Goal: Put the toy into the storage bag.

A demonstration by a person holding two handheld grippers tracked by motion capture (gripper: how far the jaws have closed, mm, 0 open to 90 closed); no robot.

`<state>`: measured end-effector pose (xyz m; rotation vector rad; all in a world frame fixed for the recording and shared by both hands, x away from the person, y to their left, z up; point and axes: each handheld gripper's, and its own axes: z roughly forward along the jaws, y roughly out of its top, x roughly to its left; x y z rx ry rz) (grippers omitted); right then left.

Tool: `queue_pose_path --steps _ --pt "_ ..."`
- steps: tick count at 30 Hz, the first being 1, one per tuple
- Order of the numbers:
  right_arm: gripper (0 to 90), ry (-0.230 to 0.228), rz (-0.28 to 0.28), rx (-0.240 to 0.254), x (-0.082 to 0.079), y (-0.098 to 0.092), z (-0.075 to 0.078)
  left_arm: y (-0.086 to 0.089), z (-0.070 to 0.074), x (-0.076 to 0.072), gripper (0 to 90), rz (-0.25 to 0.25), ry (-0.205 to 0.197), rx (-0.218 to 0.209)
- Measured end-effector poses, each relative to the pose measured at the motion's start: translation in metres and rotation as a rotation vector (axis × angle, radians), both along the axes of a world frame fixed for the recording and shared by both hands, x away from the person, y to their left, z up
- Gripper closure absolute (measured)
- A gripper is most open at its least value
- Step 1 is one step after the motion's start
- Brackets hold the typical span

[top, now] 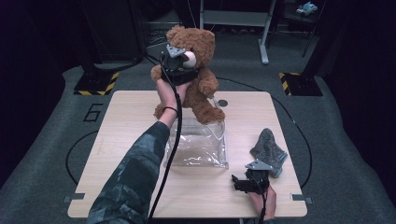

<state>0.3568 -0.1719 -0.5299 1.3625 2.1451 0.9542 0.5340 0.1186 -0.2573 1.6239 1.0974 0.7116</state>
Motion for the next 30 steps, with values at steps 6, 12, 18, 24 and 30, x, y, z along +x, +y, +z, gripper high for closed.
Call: queue_pose_path --steps 6,12,18,24,30 --pt "9.9 -0.001 0.000 -0.002 0.000 0.000 0.000 0.004 -0.014 -0.003 42.1 -0.005 0.026 0.004" --pt "10.0 0.000 -0.002 -0.005 0.000 0.000 0.000 0.003 -0.029 -0.010 40.2 -0.022 0.070 0.003" --pt "10.0 -0.001 -0.003 -0.005 0.000 0.000 0.000 0.001 -0.036 -0.017 39.5 -0.030 0.086 0.002" --pt "10.0 0.000 -0.003 -0.005 0.000 0.000 0.000 0.002 -0.041 -0.023 38.8 -0.034 0.101 0.014" --pt "10.0 0.000 -0.004 -0.004 0.000 0.000 0.000 0.002 -0.052 -0.023 37.8 -0.036 0.148 0.027"
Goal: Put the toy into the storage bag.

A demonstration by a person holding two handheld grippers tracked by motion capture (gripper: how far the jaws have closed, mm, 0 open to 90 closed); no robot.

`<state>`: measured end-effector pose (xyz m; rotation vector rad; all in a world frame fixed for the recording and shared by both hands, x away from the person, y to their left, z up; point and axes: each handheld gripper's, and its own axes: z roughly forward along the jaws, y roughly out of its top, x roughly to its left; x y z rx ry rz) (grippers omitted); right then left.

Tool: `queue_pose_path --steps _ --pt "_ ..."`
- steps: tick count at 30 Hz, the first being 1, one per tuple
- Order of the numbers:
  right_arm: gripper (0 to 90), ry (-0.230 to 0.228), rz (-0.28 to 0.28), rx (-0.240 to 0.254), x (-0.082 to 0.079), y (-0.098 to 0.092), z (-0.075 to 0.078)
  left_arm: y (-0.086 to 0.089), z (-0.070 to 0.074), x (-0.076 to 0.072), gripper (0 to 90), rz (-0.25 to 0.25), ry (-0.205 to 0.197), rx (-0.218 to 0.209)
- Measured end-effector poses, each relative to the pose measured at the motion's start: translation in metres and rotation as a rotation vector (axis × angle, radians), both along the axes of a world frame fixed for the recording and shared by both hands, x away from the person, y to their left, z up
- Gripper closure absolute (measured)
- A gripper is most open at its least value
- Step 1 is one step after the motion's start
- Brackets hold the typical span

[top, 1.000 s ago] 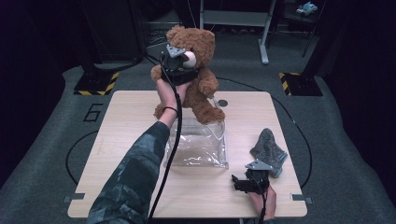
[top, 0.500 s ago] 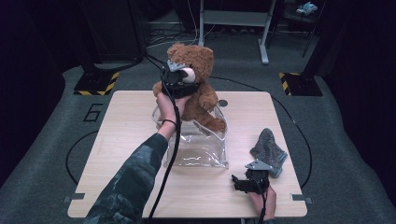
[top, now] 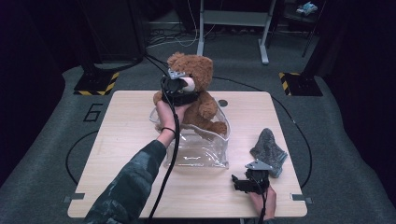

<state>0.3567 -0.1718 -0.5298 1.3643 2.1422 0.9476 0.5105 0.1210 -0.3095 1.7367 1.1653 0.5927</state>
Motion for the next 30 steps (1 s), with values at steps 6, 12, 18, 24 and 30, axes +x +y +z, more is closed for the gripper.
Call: queue_pose_path --steps 6,12,18,24,30 --pt "10.0 0.000 0.000 0.000 0.000 0.000 0.000 -0.005 -0.010 -0.005 36.3 -0.010 0.041 0.014" --pt "10.0 -0.001 0.000 -0.001 0.000 0.000 0.000 -0.005 -0.018 -0.010 34.5 -0.016 0.072 0.029" --pt "10.0 0.001 0.002 -0.001 0.000 0.000 0.000 -0.003 -0.026 -0.015 33.3 -0.027 0.092 0.038" --pt "10.0 0.002 0.002 0.000 0.000 0.000 0.000 0.001 -0.035 -0.017 30.6 -0.040 0.123 0.049" --pt "10.0 0.001 0.002 -0.001 0.000 0.000 0.000 0.003 -0.042 -0.021 29.2 -0.060 0.155 0.074"
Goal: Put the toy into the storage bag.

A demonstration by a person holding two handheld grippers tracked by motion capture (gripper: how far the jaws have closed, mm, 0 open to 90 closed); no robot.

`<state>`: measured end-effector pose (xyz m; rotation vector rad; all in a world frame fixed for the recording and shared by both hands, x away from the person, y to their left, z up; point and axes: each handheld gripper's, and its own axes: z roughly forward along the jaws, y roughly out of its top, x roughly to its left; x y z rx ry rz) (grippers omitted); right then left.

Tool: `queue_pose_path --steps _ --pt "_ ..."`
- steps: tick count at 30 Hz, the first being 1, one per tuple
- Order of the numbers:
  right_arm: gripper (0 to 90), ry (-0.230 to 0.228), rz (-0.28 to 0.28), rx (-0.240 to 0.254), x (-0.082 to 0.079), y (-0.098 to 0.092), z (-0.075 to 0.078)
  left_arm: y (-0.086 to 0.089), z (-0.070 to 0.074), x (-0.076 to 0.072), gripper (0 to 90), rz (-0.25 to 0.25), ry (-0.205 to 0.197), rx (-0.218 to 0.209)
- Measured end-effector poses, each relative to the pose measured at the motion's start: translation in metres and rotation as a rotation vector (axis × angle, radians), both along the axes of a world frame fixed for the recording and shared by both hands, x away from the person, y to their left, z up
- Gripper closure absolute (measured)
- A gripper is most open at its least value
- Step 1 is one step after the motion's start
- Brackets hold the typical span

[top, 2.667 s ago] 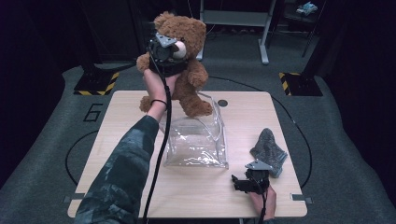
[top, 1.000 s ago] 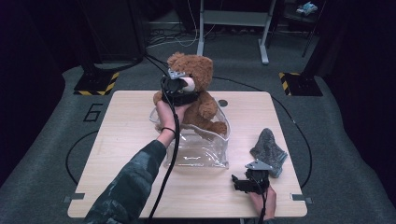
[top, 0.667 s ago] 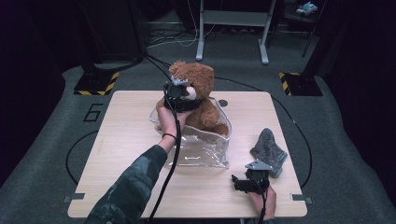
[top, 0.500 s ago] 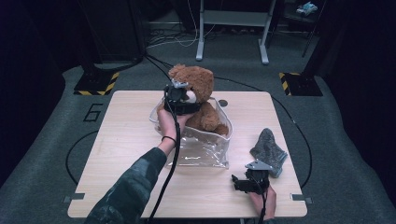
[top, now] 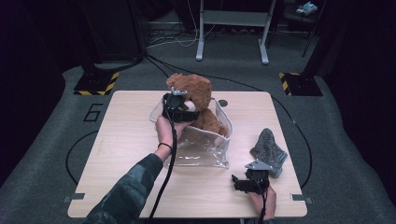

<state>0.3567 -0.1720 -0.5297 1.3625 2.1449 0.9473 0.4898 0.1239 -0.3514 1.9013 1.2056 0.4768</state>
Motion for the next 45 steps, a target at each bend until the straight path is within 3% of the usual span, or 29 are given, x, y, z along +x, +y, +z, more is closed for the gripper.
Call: queue_pose_path --steps 7,12,13,14,16,19,21,24,26,30,33,39,45 --pt "10.0 0.001 0.000 0.000 0.000 0.000 0.000 0.009 -0.004 -0.004 28.8 -0.019 0.025 0.013" --pt "10.0 0.001 0.000 0.000 0.000 0.000 0.000 0.012 -0.005 -0.011 25.8 -0.037 0.006 0.021" --pt "10.0 0.001 0.000 0.001 0.000 0.000 0.000 0.012 -0.004 -0.013 25.0 -0.025 -0.005 0.005" --pt "10.0 0.002 0.000 0.001 0.000 0.000 0.000 0.014 -0.003 -0.014 24.3 -0.034 -0.010 0.021" --pt "10.0 0.002 0.000 0.001 0.000 0.000 0.000 0.015 0.000 -0.018 23.9 -0.019 -0.043 0.011" --pt "10.0 0.001 0.000 0.001 0.000 0.000 0.000 0.014 0.009 -0.024 22.3 -0.008 -0.115 0.043" --pt "9.9 -0.001 -0.001 0.000 0.000 0.000 0.000 0.012 0.013 -0.023 22.3 -0.014 -0.135 0.062" --pt "10.0 0.000 -0.002 0.001 0.000 0.000 0.000 0.008 0.016 -0.013 22.8 -0.015 -0.125 0.078" --pt "10.0 0.000 -0.002 0.001 0.000 0.000 0.000 0.009 0.015 -0.005 23.1 0.003 -0.104 0.071" --pt "10.0 -0.002 -0.001 -0.001 0.000 0.000 0.000 0.011 0.009 0.010 25.1 0.042 -0.060 0.097" --pt "10.0 -0.002 -0.001 0.000 0.000 0.000 0.000 0.015 0.005 0.017 31.5 0.059 -0.030 0.083" --pt "10.0 -0.004 0.001 -0.002 0.000 0.000 0.000 0.019 -0.001 0.015 46.7 0.043 -0.031 0.047" --pt "10.0 -0.004 0.001 -0.002 0.000 0.000 0.000 0.019 -0.008 0.004 50.0 -0.019 -0.027 0.101"
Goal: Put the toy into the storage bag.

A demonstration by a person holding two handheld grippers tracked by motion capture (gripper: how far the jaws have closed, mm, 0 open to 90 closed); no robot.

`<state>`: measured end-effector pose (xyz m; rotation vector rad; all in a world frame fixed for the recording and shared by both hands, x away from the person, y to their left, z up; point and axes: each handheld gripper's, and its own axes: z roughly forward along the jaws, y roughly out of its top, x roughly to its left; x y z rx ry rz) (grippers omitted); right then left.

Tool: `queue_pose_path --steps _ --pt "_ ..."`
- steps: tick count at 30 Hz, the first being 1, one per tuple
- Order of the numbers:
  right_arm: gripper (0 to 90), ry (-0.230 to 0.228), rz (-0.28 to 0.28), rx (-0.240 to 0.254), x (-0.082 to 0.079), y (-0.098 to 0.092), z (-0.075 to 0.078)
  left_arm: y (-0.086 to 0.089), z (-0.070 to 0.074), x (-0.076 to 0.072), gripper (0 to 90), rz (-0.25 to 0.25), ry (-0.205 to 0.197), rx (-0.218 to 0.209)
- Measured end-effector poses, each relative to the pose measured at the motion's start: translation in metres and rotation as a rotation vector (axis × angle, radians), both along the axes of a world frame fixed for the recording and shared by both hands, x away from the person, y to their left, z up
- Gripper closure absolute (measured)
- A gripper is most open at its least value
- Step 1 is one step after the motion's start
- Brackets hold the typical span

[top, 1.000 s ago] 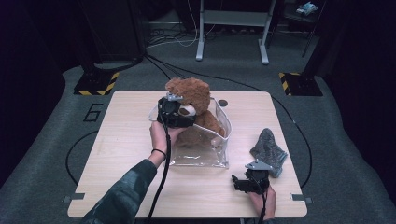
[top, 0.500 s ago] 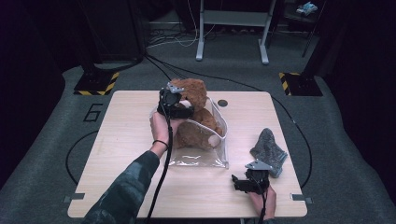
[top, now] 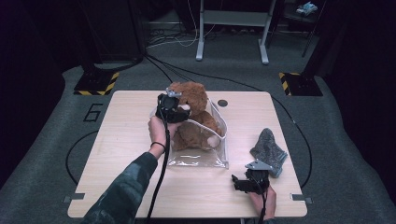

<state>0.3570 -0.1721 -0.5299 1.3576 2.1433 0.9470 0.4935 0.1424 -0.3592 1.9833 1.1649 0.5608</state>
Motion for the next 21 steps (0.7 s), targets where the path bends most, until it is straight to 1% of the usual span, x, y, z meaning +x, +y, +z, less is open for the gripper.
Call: queue_pose_path --steps 1,2,3,4,5,6,8,9,11,12,13,15,16,17,19,21 --pt "10.0 0.001 0.000 0.002 0.000 0.000 0.000 0.000 0.000 -0.002 50.0 -0.007 0.000 -0.006" --pt "10.0 0.002 -0.002 0.002 0.000 0.000 0.000 0.001 0.001 -0.003 49.9 -0.019 0.006 0.005" --pt "10.0 0.002 -0.002 0.002 0.000 0.000 0.000 0.001 0.001 -0.004 49.5 -0.021 0.005 0.005" --pt "10.0 0.002 -0.001 0.002 0.000 0.000 0.000 0.001 0.002 -0.004 48.4 -0.022 0.005 0.005" --pt "10.0 0.002 -0.001 0.004 0.000 0.000 0.000 0.001 0.003 -0.005 47.3 -0.024 -0.003 0.019" --pt "10.0 0.002 0.000 0.004 0.000 0.000 0.000 0.001 0.003 -0.006 46.3 -0.026 -0.009 0.023" --pt "10.0 0.002 -0.001 0.004 0.000 0.000 0.000 0.002 0.003 -0.006 42.4 -0.020 -0.005 0.012" --pt "10.0 0.002 0.000 0.004 0.000 0.000 0.000 0.003 0.004 -0.006 40.4 -0.016 -0.010 0.022" --pt "10.0 0.002 -0.001 0.004 0.000 0.000 0.000 0.005 0.005 -0.008 35.2 -0.013 -0.011 0.014" --pt "10.0 0.002 0.001 0.003 0.000 0.000 0.000 0.005 0.006 -0.009 32.5 -0.011 -0.016 0.017" --pt "10.0 0.001 0.001 0.003 0.000 0.000 0.000 0.006 0.008 -0.011 29.7 0.002 -0.026 0.004" --pt "10.0 0.001 0.001 0.003 0.000 0.000 0.000 0.011 0.011 -0.015 25.0 0.001 -0.031 -0.004" --pt "10.0 0.001 0.001 0.003 0.000 0.000 0.000 0.013 0.013 -0.016 23.1 0.003 -0.034 -0.006" --pt "10.0 0.001 0.001 0.003 0.000 0.000 0.000 0.015 0.014 -0.018 21.9 0.005 -0.037 -0.017" --pt "10.0 0.001 0.001 0.003 0.000 0.000 0.000 0.021 0.017 -0.021 19.7 0.008 -0.031 -0.017" --pt "10.0 0.002 0.001 0.003 0.000 0.000 0.000 0.028 0.020 -0.025 18.1 0.007 -0.031 -0.031"
